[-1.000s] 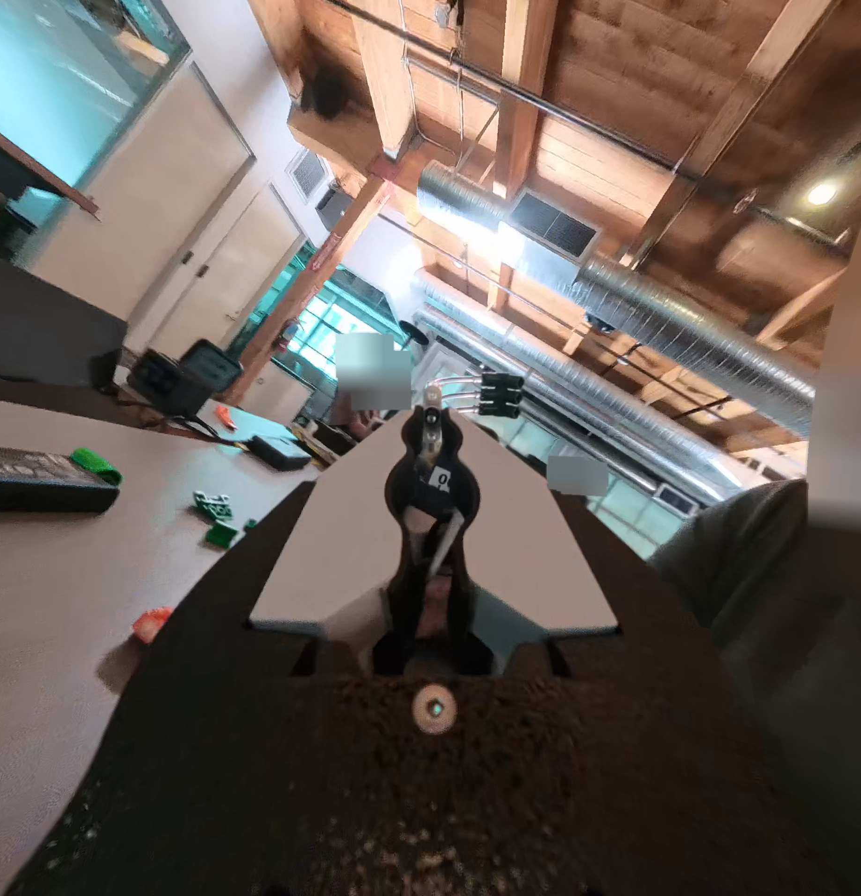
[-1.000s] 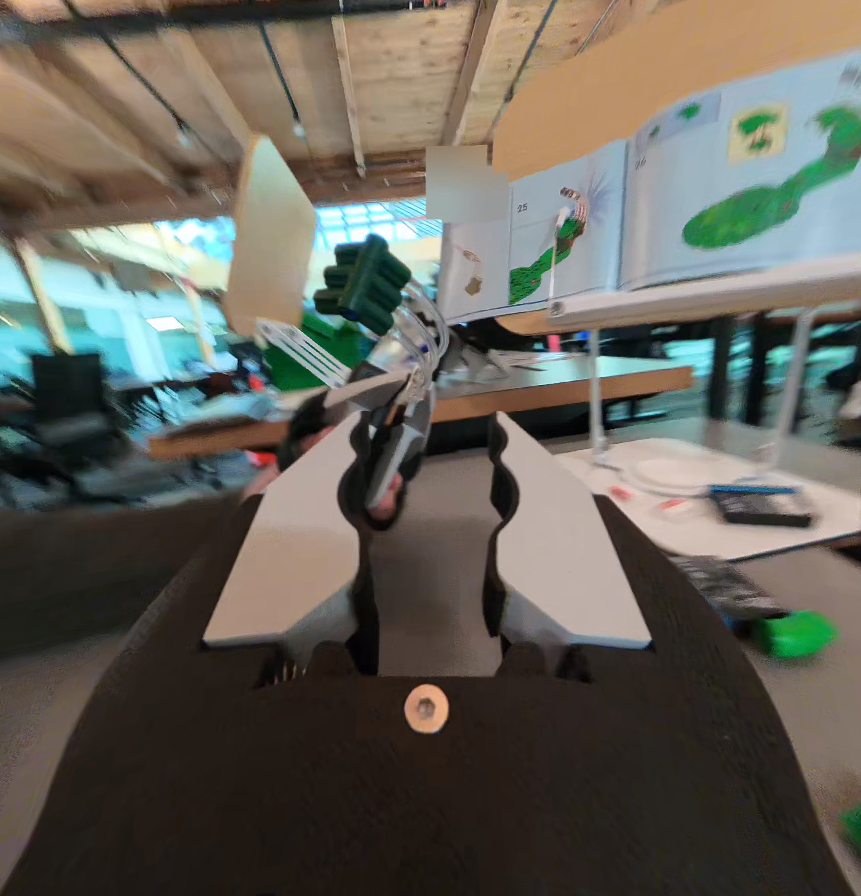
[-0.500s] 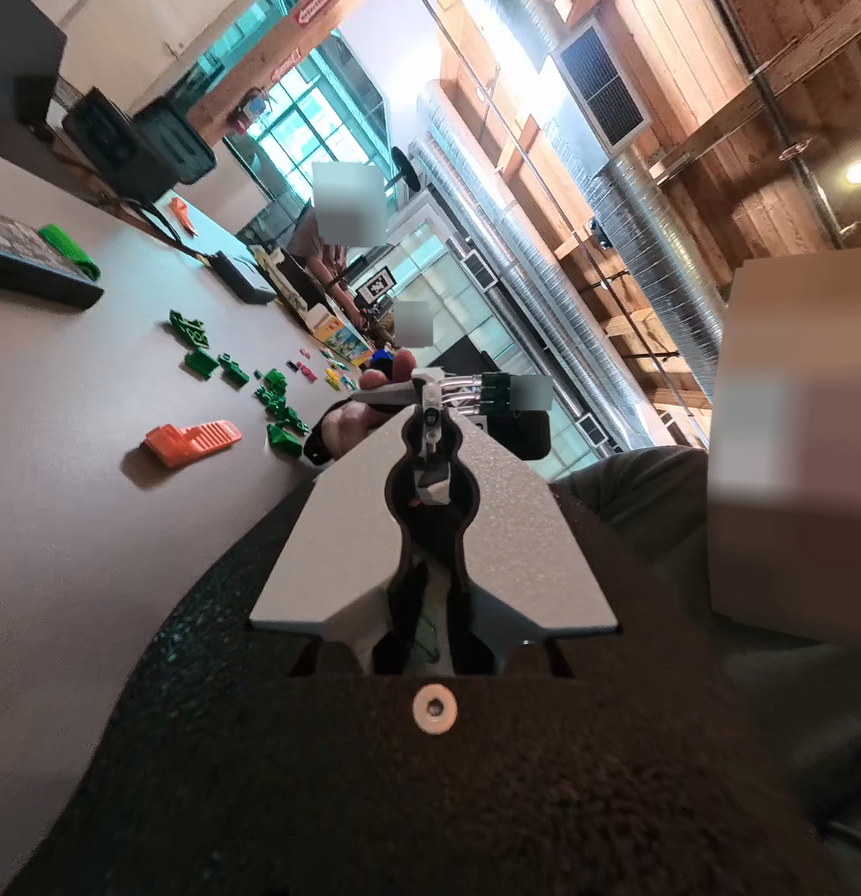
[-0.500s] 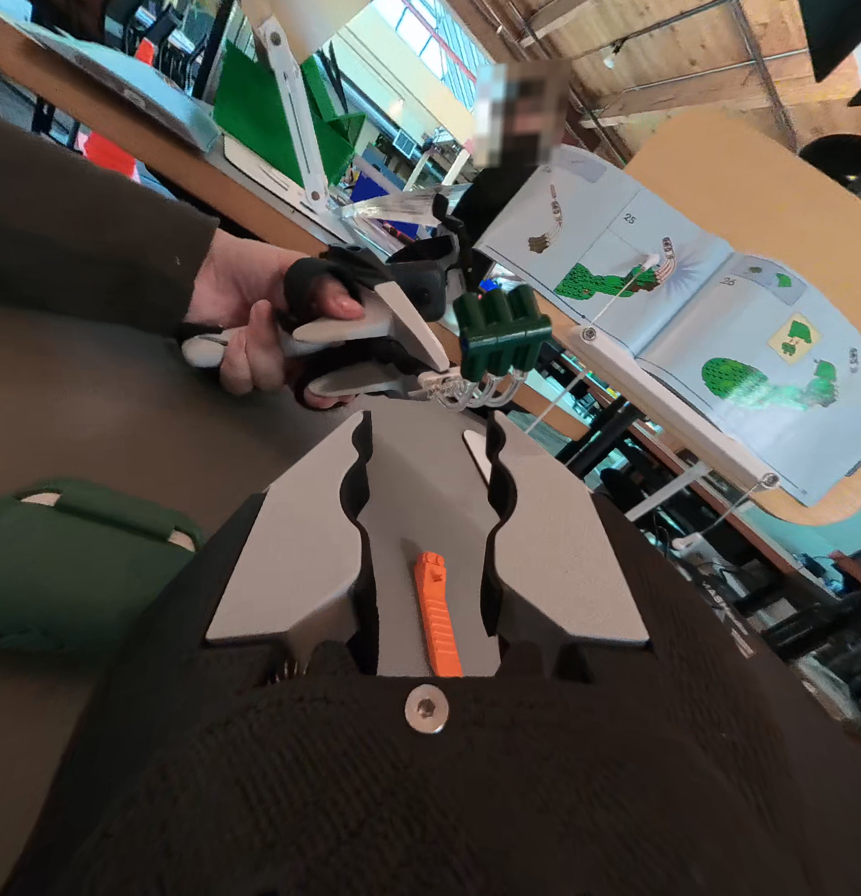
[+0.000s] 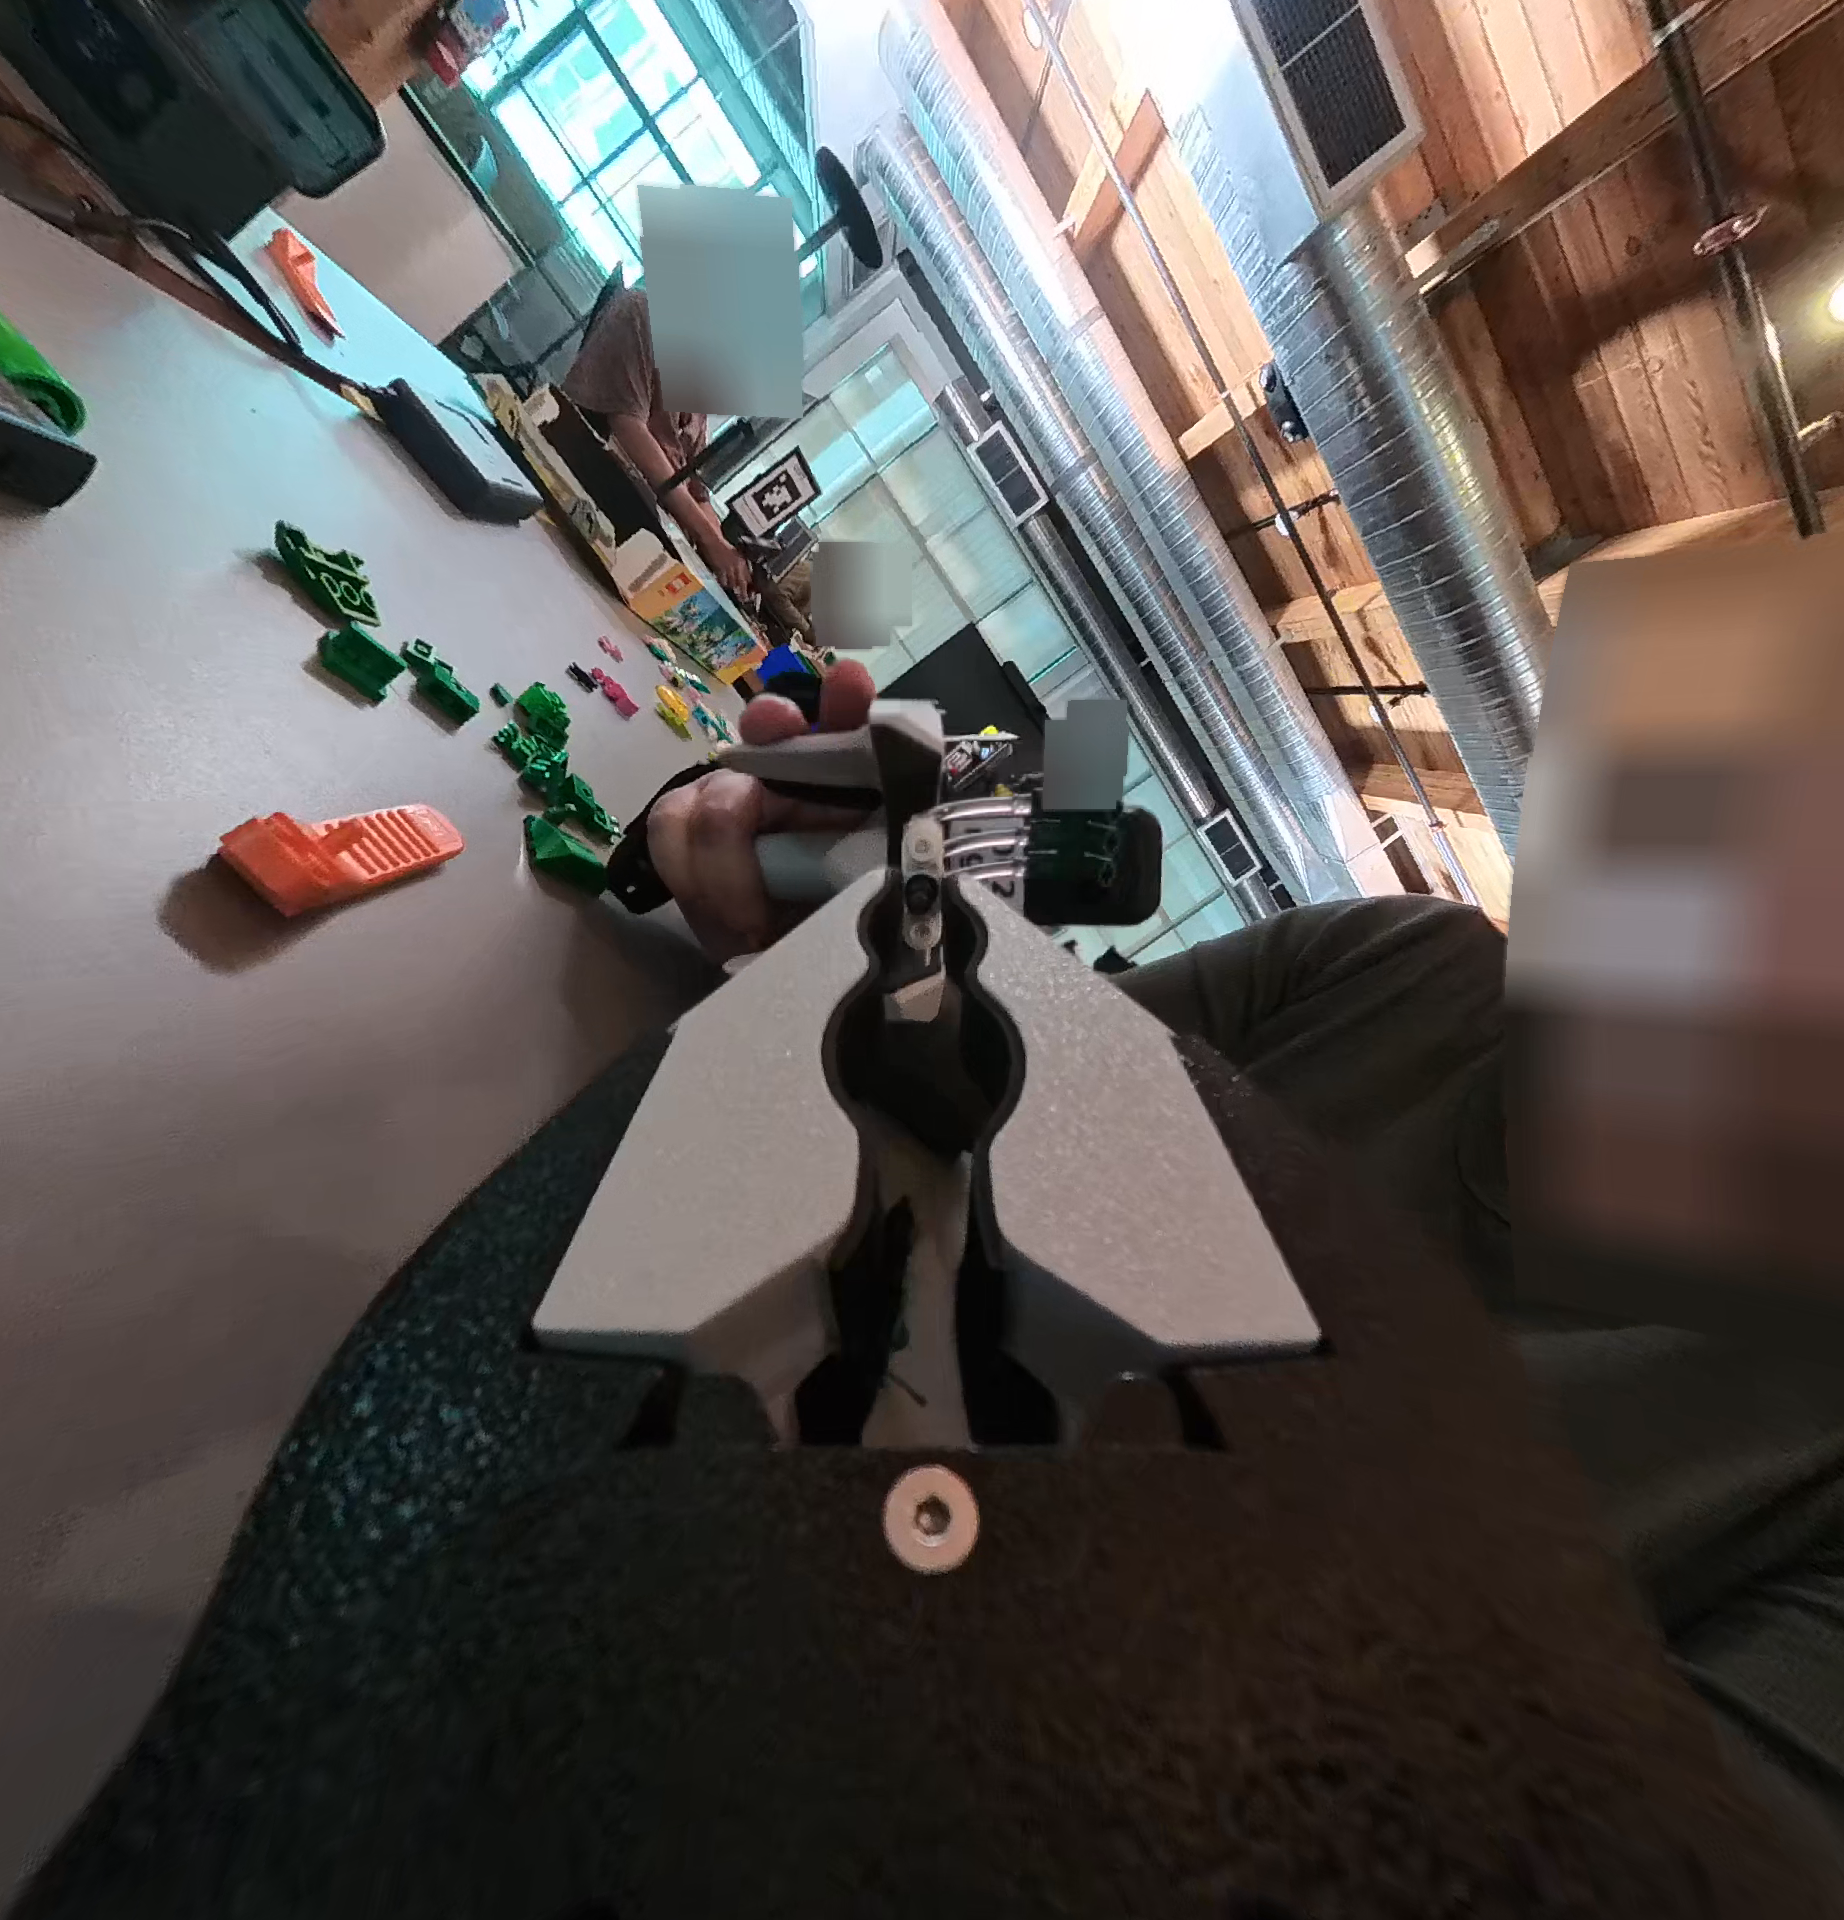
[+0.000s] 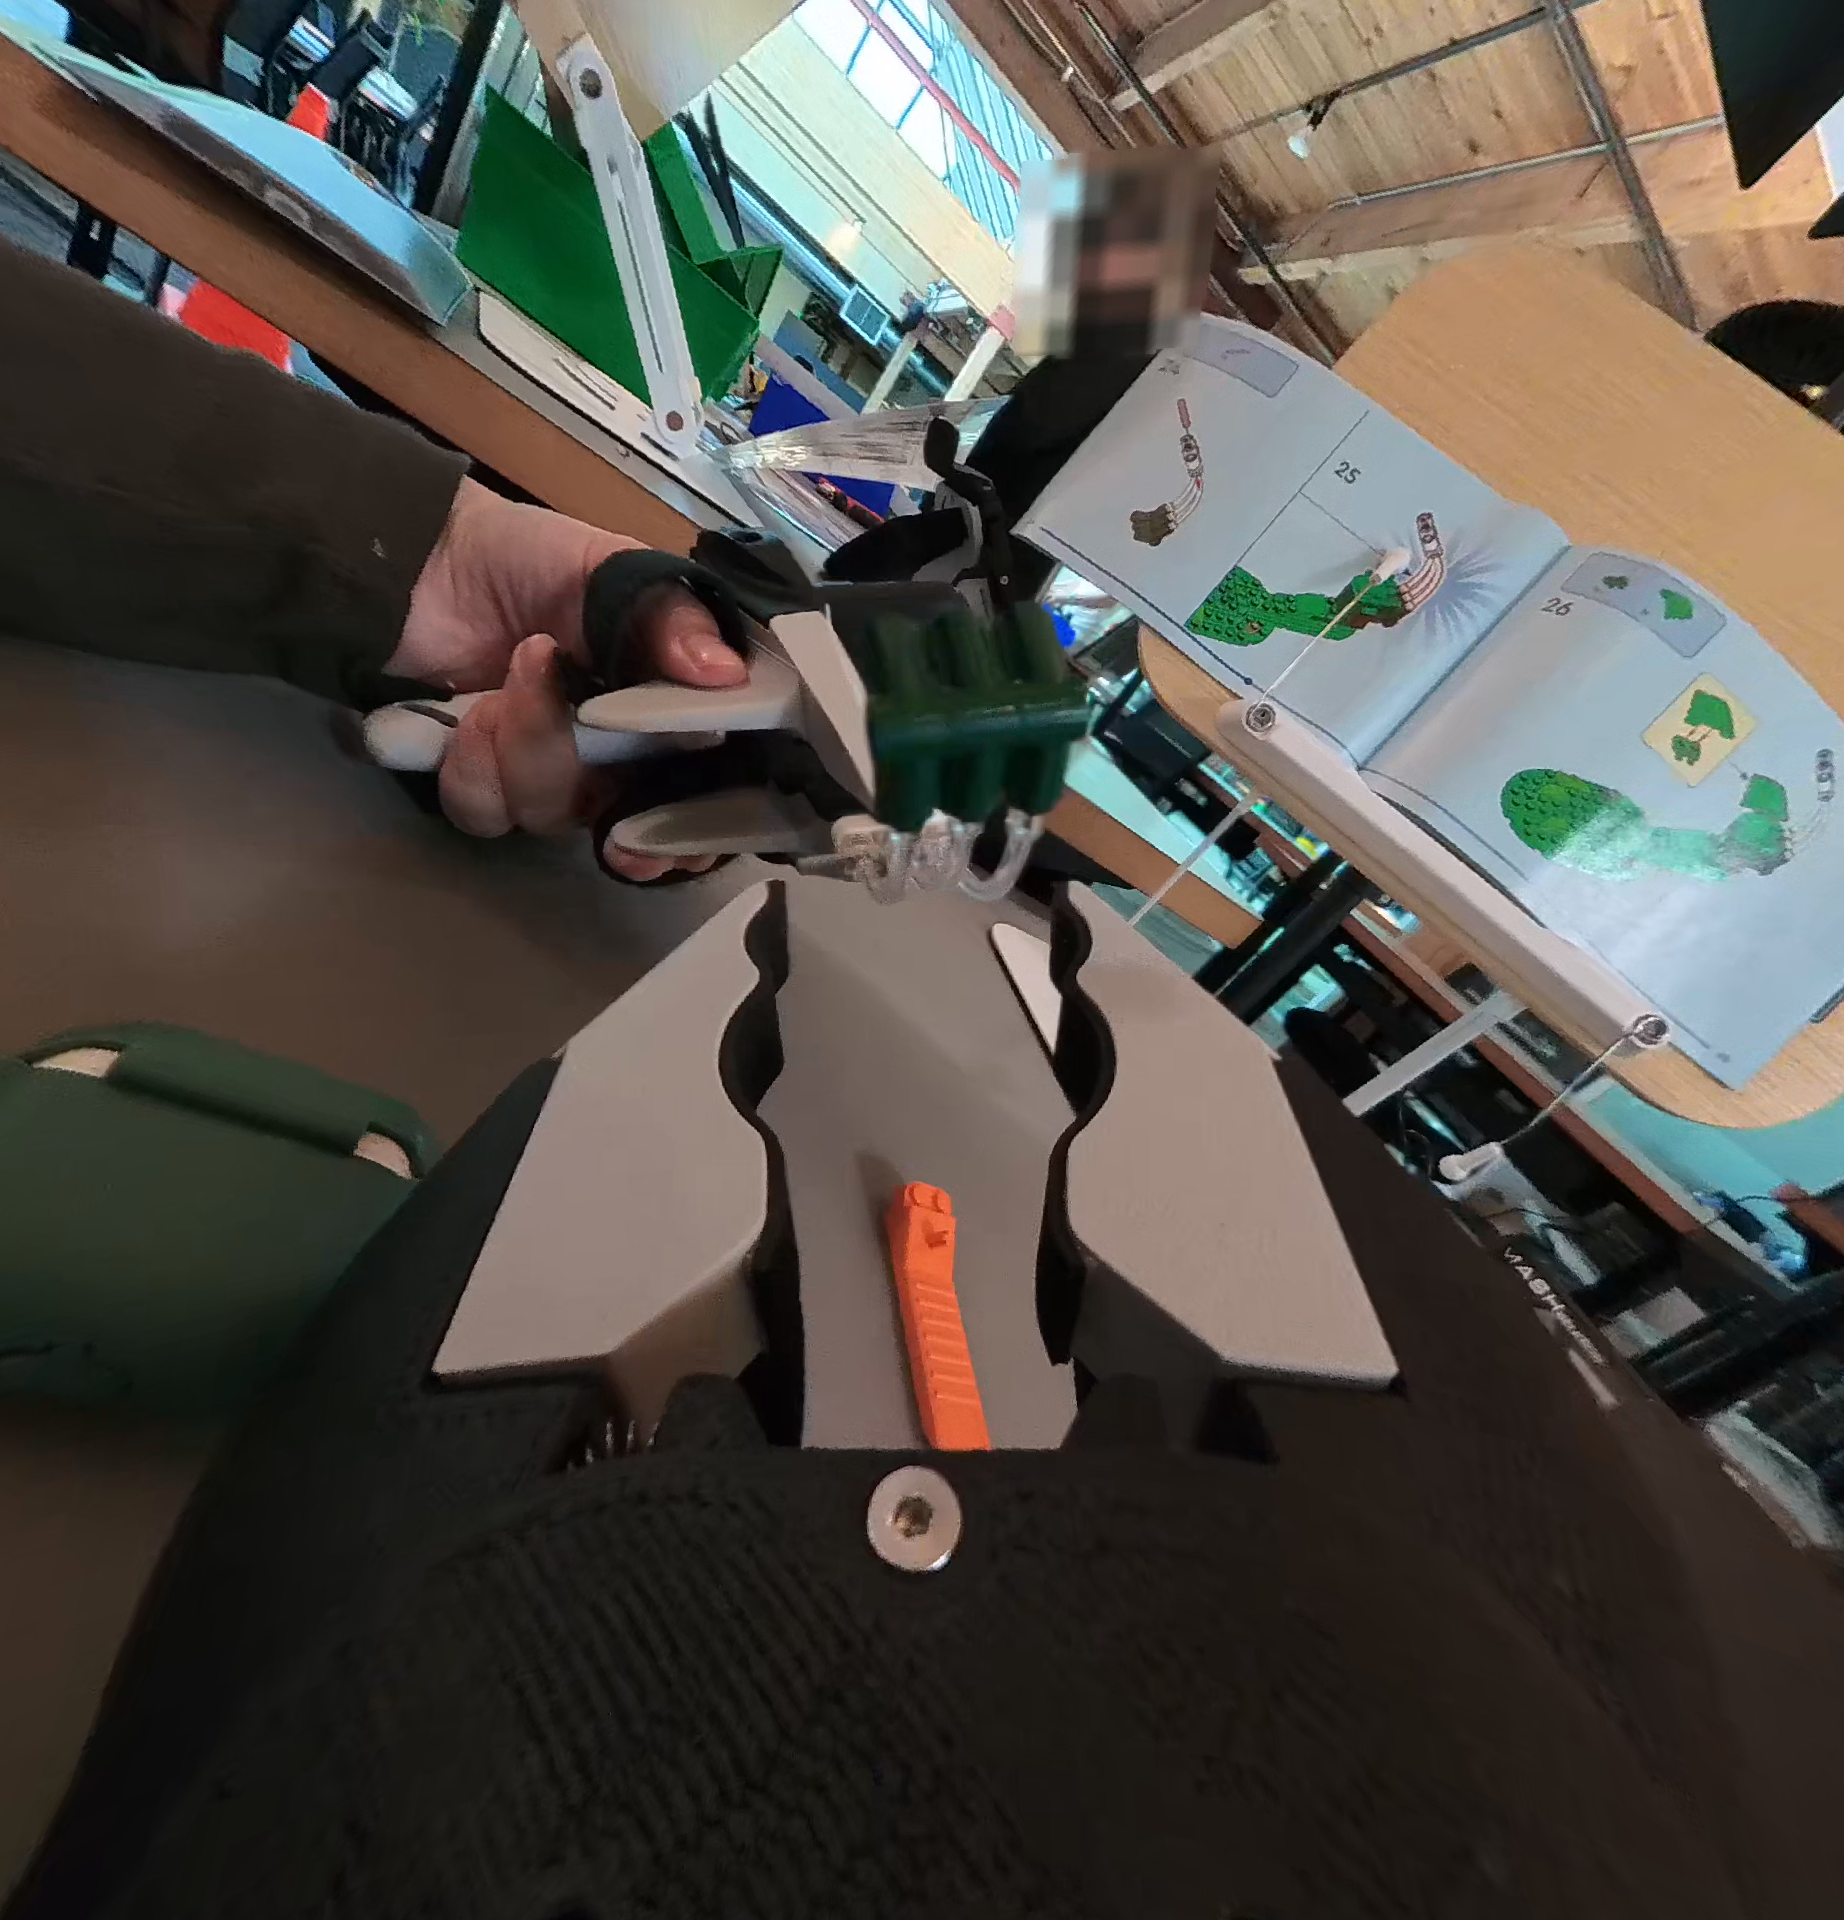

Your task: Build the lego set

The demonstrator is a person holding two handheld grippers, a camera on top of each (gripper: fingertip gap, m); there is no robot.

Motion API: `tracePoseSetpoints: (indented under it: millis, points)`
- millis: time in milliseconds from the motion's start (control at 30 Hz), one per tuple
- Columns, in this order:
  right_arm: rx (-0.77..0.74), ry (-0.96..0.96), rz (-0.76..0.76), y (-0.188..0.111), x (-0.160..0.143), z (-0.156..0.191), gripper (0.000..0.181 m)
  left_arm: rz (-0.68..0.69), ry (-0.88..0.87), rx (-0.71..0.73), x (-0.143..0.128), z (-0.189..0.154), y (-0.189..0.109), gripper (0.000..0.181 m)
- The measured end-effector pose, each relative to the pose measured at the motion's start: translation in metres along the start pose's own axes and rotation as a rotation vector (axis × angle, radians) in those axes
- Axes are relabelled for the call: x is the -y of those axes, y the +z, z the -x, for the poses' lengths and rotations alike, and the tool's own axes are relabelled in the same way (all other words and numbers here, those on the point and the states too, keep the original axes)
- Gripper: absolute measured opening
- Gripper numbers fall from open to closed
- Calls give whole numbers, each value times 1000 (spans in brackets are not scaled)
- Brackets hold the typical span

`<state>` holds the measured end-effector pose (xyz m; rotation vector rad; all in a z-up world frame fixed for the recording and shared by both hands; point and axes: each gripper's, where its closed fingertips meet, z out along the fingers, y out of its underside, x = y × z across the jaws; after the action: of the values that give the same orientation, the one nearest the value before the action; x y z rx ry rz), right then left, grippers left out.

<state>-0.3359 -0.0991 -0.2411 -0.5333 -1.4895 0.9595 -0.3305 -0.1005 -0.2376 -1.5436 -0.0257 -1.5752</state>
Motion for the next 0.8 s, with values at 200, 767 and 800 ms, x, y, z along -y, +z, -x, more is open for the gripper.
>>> tracePoseSetpoints:
  millis: [200, 767, 800]
  points:
    - [23, -25, -9, -1, 2, 5, 34, 19, -4, 6, -3, 1, 2, 4]
    - [47, -64, -3, -2, 1, 9, 20, 41, -15, 12, -8, 3, 3, 4]
    - [49, -61, -2, -2, 1, 9, 20, 41, -15, 13, -8, 3, 3, 4]
